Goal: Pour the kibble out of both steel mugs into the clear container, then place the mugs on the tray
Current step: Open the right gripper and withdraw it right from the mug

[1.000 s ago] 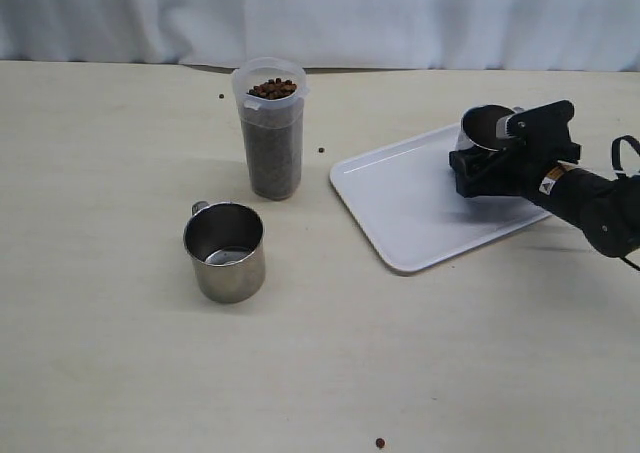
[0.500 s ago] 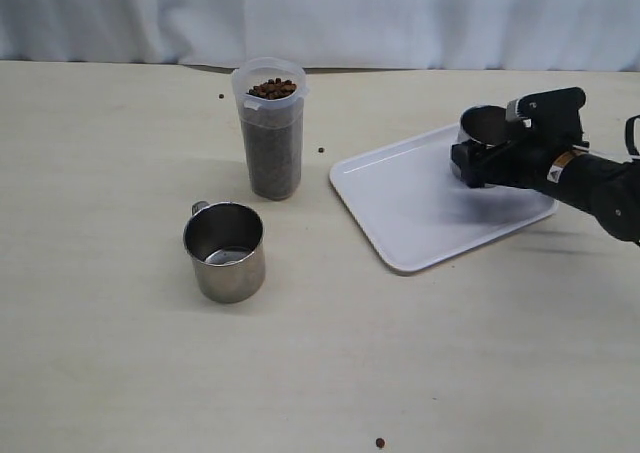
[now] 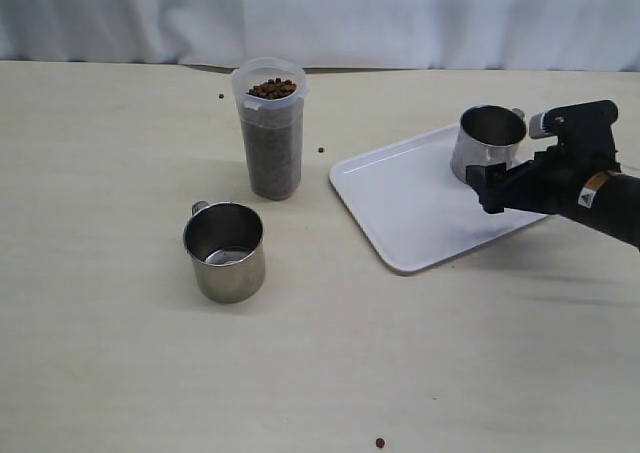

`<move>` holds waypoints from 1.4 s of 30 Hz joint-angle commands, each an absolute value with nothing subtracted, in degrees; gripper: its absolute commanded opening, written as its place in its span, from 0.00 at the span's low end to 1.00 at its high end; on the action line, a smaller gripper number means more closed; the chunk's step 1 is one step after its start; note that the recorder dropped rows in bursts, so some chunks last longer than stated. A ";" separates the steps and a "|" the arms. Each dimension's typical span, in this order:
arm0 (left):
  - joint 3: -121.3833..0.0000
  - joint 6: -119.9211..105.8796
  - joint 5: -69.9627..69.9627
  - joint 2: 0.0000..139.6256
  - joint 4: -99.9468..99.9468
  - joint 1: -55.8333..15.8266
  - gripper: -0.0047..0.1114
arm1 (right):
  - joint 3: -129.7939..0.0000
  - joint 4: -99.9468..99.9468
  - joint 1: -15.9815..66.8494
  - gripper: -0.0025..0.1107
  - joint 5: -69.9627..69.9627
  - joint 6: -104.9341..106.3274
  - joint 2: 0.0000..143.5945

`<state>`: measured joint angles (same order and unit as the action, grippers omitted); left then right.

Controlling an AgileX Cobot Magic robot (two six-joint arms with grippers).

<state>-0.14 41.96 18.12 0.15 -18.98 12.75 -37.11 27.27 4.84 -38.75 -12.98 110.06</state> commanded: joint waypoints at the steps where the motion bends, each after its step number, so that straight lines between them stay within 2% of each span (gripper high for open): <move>1: 0.00 42.04 17.71 0.00 -19.01 12.58 0.04 | -30.39 27.70 4.68 1.00 -38.84 -12.58 104.43; 16: 0.00 42.04 17.71 0.00 -19.01 12.58 0.04 | -13.46 27.70 4.82 1.00 -39.05 -16.28 87.12; 38: 0.00 42.04 17.71 0.00 -19.01 12.58 0.04 | -11.13 25.96 4.82 1.00 -38.62 -20.48 84.45; 39: 0.00 42.04 17.71 0.00 -19.01 12.58 0.04 | -11.13 24.48 4.82 0.99 -37.60 -20.48 84.45; 40: 0.00 42.04 17.71 0.00 -19.01 12.58 0.04 | -11.13 21.30 4.82 0.94 -36.48 -20.48 84.45; 42: 0.00 42.04 17.71 0.00 -19.01 12.58 0.04 | -11.13 18.25 4.82 0.77 -34.74 -20.48 84.45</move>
